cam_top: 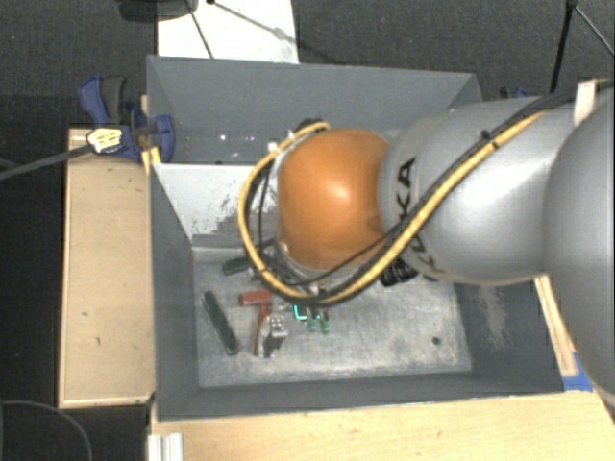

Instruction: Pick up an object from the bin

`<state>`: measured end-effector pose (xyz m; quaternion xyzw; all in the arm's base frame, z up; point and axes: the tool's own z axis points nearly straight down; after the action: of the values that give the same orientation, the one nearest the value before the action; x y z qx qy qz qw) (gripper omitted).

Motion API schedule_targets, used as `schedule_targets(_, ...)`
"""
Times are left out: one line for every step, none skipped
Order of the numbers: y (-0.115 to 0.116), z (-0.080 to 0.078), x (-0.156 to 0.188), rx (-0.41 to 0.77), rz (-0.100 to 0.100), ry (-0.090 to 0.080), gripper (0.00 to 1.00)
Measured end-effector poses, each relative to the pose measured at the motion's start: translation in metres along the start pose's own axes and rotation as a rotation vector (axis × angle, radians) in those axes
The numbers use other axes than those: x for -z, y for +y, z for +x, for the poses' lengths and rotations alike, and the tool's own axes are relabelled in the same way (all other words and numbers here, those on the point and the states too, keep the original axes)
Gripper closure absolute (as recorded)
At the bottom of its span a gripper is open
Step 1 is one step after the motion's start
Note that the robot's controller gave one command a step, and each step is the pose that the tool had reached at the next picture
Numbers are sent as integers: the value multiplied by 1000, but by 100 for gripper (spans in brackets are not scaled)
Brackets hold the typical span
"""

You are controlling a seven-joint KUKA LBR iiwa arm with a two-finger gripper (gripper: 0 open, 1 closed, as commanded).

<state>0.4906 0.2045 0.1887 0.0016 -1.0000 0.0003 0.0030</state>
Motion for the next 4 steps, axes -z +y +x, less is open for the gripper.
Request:
schedule_targets(-1, -2, 4, -5, -2, -8, 0)
schedule_targets(-41, -6, -51, 50, -3, -13, 0)
schedule_targets(-51, -31, -80, 142, 3, -3, 0)
schedule_targets(-47, -51, -114, 227, -3, -14, 100)
